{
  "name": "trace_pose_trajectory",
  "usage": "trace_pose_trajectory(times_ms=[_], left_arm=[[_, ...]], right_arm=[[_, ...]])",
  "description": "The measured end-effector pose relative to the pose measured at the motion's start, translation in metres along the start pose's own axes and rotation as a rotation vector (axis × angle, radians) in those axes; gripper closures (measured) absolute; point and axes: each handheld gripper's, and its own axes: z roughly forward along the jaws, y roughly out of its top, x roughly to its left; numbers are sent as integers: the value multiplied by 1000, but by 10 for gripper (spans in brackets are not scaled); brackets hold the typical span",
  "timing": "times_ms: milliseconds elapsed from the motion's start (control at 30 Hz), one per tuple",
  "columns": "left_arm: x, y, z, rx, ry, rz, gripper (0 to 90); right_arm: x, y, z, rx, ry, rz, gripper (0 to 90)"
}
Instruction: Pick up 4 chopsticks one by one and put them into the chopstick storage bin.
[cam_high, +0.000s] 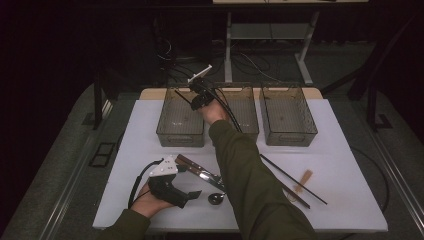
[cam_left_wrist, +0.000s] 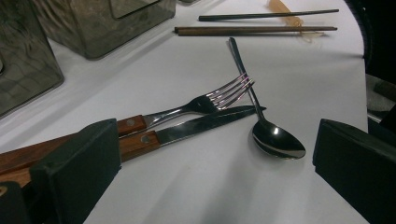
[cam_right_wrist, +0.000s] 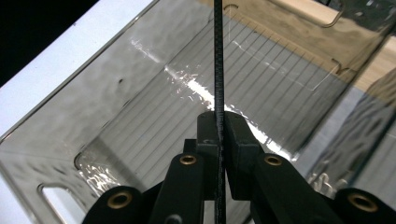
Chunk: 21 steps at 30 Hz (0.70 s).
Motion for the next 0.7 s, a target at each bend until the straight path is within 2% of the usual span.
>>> trace_pose_trajectory(times_ms=[133,467,500,600,633,667,700], left_arm=[[0,0,0,-4,-3,4,0],[-1,1,1,-3,-6,10,0],[-1,1,1,-3,-6,10,0],[0,1,0,-3,-7,10,0],[0,1,0,-4,-6,10,0],[1,1,0,-4,-5,10,0],[1,1,-1,-2,-6,11,0]], right_arm=[[3,3,13,20,-4,7,851],[16,6,28,39,0,6,846],[17,6,28,38,-4,5,831],[17,7,26,17,-7,7,694],[17,7,26,17,-7,7,694],[16,7,22,0,-1,8,630],[15,7,20,-3,11,14,604]])
